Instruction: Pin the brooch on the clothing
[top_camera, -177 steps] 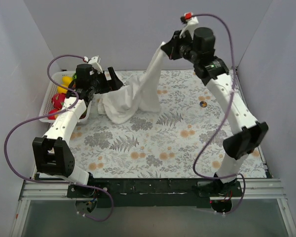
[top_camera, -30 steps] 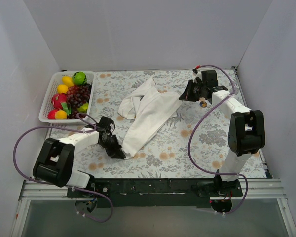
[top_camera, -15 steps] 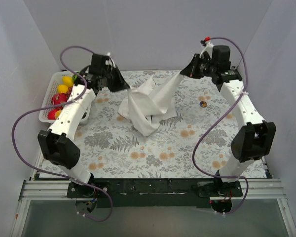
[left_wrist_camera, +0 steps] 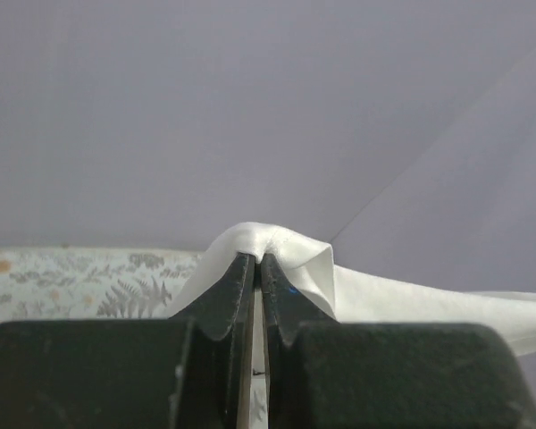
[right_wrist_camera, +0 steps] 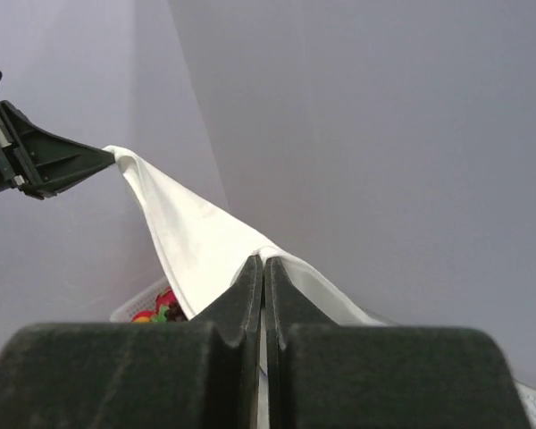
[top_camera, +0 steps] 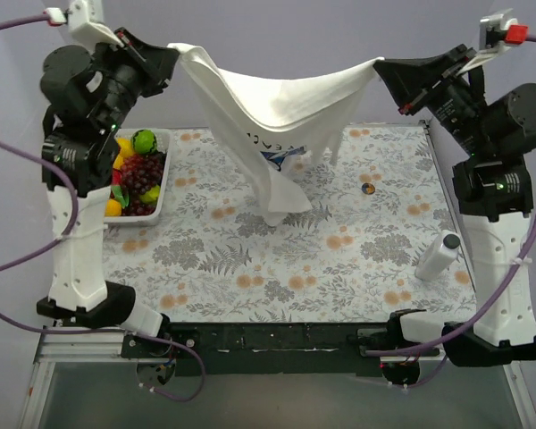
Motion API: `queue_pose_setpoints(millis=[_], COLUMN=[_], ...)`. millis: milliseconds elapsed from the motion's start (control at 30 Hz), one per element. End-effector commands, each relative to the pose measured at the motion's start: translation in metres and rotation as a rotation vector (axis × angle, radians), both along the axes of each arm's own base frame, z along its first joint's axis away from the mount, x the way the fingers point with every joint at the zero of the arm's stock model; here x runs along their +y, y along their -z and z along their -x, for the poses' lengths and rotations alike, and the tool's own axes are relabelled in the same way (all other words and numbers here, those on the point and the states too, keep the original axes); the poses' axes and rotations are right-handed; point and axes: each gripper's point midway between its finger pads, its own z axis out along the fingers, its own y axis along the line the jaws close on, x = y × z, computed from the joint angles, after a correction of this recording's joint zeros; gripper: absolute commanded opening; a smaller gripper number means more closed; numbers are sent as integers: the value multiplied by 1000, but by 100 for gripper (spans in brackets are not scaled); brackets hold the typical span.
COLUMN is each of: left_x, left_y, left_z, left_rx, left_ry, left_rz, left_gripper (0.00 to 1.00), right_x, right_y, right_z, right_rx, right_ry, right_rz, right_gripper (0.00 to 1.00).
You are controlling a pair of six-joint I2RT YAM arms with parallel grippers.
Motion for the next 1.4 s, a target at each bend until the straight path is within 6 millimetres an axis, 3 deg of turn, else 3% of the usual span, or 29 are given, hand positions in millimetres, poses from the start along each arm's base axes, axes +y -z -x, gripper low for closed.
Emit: queue_pose_setpoints(millis=[0,133,267,400,467,667,700,767,833,867,967,1000,1067,1133,1167,1233,1267,1367], left_x=[20,19,21,23,25,21,27,29,43,51,58,63,65,65,65,64,63,64], left_y=[-66,-81,-77,-52,-39,9,13,21,17,9,-14,-32,-48,-70,-77,-93,-96,-103], left_z=[66,93,93,62,45,-22,-31,-49,-62,-69,-75,-72,-66,-54,-48,-32,-27,-8], left_rx=[-219,-285,-278,-203,-164,-21,-13,13,-1,-16,-83,-138,-189,-263,-286,-336,-348,-366], left_ry=[-15,25,14,-35,-63,-100,-99,-64,-91,-109,-114,-106,-100,-88,-85,-72,-70,-76], left_rz=[13,15,1,-49,-73,-123,-115,-71,-48,-18,30,66,94,115,115,114,109,87], left_gripper=[0,0,0,0,0,0,0,0,0,0,0,0,0,0,0,0,0,0], right_x=[-11,-19,-23,-25,-24,-16,-12,-8,0,1,3,3,2,-2,-6,-9,-13,-18], right_y=[-51,-65,-70,-59,-42,-3,10,4,1,-14,-31,-44,-65,-75,-88,-90,-98,-98], right_z=[50,70,74,55,37,-27,-46,-55,-68,-72,-72,-67,-50,-36,-19,-10,6,21], right_rx=[-195,-241,-258,-232,-173,-47,-9,-18,-29,-49,-54,-85,-142,-175,-227,-240,-277,-292], right_ry=[0,23,46,87,105,124,117,108,67,65,54,46,34,35,36,46,55,75], right_rz=[-74,-88,-86,-73,-62,-40,-33,-33,-26,-38,-49,-55,-76,-92,-102,-107,-109,-108], right_gripper=[1,1,1,1,1,1,1,1,1,1,1,1,1,1,1,1,1,1])
